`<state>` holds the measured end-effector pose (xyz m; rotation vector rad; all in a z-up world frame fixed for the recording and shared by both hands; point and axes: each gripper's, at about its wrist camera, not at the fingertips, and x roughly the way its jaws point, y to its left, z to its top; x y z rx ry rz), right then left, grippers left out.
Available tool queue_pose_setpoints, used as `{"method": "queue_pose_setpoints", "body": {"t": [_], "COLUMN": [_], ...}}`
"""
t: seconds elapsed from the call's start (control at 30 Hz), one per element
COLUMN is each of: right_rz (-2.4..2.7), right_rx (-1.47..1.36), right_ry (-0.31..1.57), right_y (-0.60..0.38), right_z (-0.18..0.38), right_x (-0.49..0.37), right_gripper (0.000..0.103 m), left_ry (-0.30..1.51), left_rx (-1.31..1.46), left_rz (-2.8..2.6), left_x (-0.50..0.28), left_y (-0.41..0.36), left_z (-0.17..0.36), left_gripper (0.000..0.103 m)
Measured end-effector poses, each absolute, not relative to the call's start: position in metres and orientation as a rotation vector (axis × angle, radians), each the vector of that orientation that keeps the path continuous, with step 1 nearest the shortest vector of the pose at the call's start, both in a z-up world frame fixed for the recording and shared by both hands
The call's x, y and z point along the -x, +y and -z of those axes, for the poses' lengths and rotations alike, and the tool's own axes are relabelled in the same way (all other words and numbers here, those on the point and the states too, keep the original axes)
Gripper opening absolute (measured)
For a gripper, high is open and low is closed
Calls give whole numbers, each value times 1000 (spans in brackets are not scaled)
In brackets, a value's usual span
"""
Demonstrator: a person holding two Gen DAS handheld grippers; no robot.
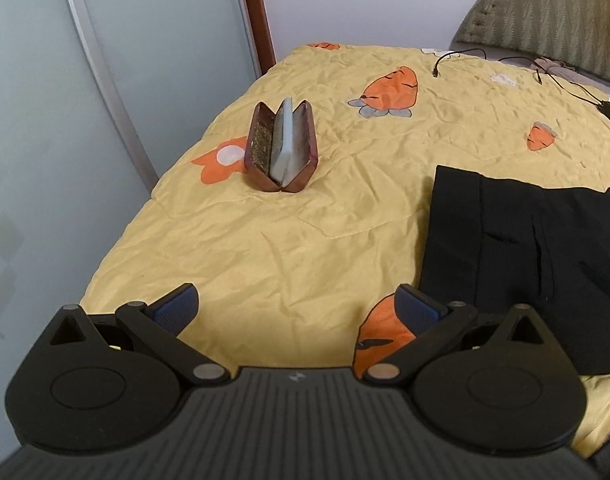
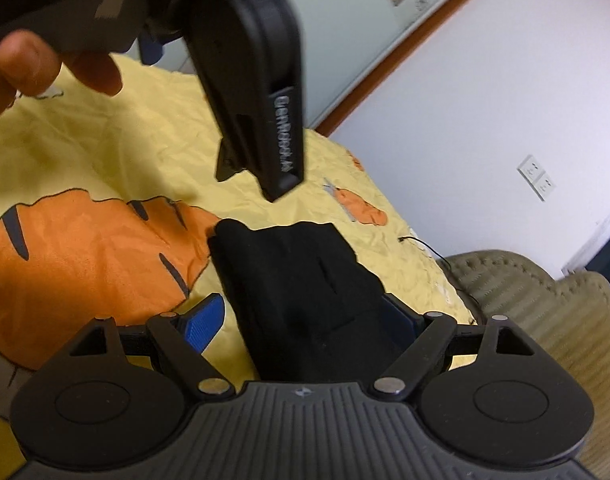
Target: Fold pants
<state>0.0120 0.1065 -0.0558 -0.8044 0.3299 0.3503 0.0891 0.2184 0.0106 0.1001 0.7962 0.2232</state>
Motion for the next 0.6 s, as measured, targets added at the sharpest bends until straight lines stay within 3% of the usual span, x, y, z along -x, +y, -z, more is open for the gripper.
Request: {"method": "queue_pose_setpoints", "body": {"t": [0.1,0.17,0.5,0.57,0.6], "right_rz": [-347,-340,-326,-319,-323], "right_rx": [827,841,926,940,944], "right_ry": [343,347,346,328,327], "right_y": [113,113,117,119,120], "right_z": [61,63,75,78,79], "right_x": [-18,-21,-24,-24,-26], "right_gripper": [83,76,76,72,65], "left_ry": [800,802,826,827,828], "left_rx": [-96,-90,-77,-77,-77], "left_rz": [-223,-225,-233,-231,-230], "left_x": [-91,-92,-98,-99,-98], "left_y": [218,220,224,224,224], "left_z": [-10,-9,-3,-3,-2], "left_gripper": [103,103,103,103,103]}}
